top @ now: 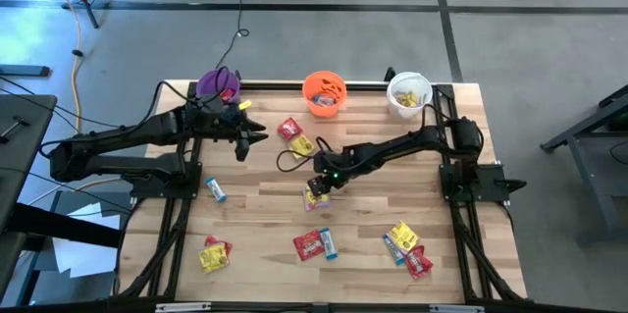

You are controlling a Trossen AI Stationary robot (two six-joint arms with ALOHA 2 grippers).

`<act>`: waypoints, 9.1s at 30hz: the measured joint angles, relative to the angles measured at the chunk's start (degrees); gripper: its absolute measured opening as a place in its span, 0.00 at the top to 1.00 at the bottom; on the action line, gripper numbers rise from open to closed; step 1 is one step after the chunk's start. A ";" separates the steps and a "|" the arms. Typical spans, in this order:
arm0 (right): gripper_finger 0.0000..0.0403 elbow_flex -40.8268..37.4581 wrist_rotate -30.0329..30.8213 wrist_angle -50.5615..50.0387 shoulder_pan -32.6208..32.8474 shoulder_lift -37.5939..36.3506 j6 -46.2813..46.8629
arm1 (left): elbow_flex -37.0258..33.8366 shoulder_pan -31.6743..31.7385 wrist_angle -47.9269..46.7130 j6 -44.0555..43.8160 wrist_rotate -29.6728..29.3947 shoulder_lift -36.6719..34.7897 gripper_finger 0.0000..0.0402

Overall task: Organize candy in baskets
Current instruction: Put the yellow candy into the white bucket, then put the white chocolate into the orange bucket

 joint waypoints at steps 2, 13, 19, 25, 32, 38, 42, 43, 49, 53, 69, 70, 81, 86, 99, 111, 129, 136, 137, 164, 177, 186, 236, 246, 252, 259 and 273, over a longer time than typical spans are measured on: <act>0.53 0.02 0.29 -0.31 0.02 0.02 0.09 | 0.00 0.00 -0.02 -0.06 0.00 0.00 0.68; 0.82 -0.11 0.33 -1.19 -0.07 0.24 -2.27 | 0.00 0.00 -0.72 -1.46 0.00 0.00 0.68; 0.98 0.53 0.12 -2.76 -0.65 0.05 -3.78 | 0.00 0.00 -0.72 -1.54 0.00 0.00 0.68; 1.00 2.74 1.80 -8.67 -2.86 -4.02 -5.86 | 0.00 0.00 -0.52 -1.55 -0.02 0.00 0.68; 1.00 3.30 10.43 -19.79 -8.89 -14.47 -8.54 | 0.00 0.00 -0.05 -0.97 -0.26 0.00 0.68; 1.00 3.39 17.38 -28.47 -19.39 -26.05 -14.97 | -0.01 0.03 1.36 -0.59 -3.74 0.00 0.68; 1.00 3.39 22.15 -32.63 -28.05 -32.21 -18.77 | -0.02 0.02 2.56 -0.52 -3.82 0.00 0.68; 1.00 3.39 23.41 -33.28 -30.15 -33.27 -19.82 | -0.01 0.04 2.54 -0.47 -3.82 0.00 0.68; 1.00 3.39 25.27 -34.43 -41.37 -34.65 -26.74 | 0.00 0.04 2.43 -0.50 -5.94 0.02 0.68; 1.00 3.39 25.23 -35.08 -46.63 -33.56 -30.27 | -0.02 0.04 2.34 -0.96 -6.14 0.02 0.68; 0.89 3.26 21.82 -41.43 -56.19 -28.27 -33.81 | -0.01 0.04 2.14 -0.06 -6.39 0.01 0.68; 0.85 3.26 21.55 -41.63 -56.19 -28.22 -33.67 | -0.02 0.04 2.13 -0.03 -6.38 0.00 0.68; 0.76 7.05 19.17 -47.45 -44.40 -36.36 -33.33 | -0.02 0.04 -0.16 0.09 -5.72 0.02 0.68; 0.97 2.49 13.11 -47.46 -26.55 -40.87 -24.50 | -0.02 0.04 -0.44 0.07 -5.72 0.02 0.68; 0.91 -20.38 0.17 -20.02 22.27 -42.22 23.91 | -0.02 0.04 -0.57 1.51 -5.66 0.02 0.68; 0.41 -25.75 -1.03 -19.55 30.10 -30.60 26.91 | -0.02 0.04 -1.02 1.98 -5.63 0.02 0.68; 0.81 -25.66 -3.84 -18.03 28.23 -25.23 20.30 | -0.02 0.02 -2.84 0.50 -5.64 0.02 0.68; 0.95 -21.99 2.31 -23.22 24.70 -31.40 19.56 | -0.02 0.02 -2.77 0.50 -5.64 0.02 0.68; 0.93 -21.01 3.99 -24.00 23.41 -32.52 18.89 | -0.02 0.02 -2.70 0.50 -5.66 0.02 0.68; 0.95 -4.17 16.23 -30.47 -54.34 -33.07 -36.05 | -0.02 0.02 -2.31 -0.57 -6.38 0.04 0.68; 0.68 -3.70 14.01 -30.84 -59.15 -20.09 -34.95 | -0.02 0.02 -3.31 -1.23 -6.36 0.02 0.68; 0.52 2.21 14.79 -33.98 -58.40 -24.20 -36.57 | -0.02 0.04 -3.89 -1.57 -6.36 0.02 0.68; 0.66 -1.51 14.45 -20.43 14.15 -24.85 10.63 | -0.02 0.00 -4.81 5.07 -2.47 -1.83 0.89; 0.45 8.12 11.74 -18.53 21.11 -9.79 19.25 | -7.97 -2.93 -2.18 0.98 -0.21 -6.81 0.99; 0.39 13.64 8.24 -18.50 21.31 -0.82 20.76 | -12.54 -8.13 0.95 -4.47 -4.70 -12.56 1.00; 0.39 20.98 3.87 -24.09 21.27 8.29 24.33 | -14.25 -13.13 0.49 -7.55 -9.24 -16.97 1.00; 0.70 25.51 -1.27 -25.70 19.72 12.60 19.93 | -14.32 -15.43 0.45 -10.04 -15.35 -17.35 1.00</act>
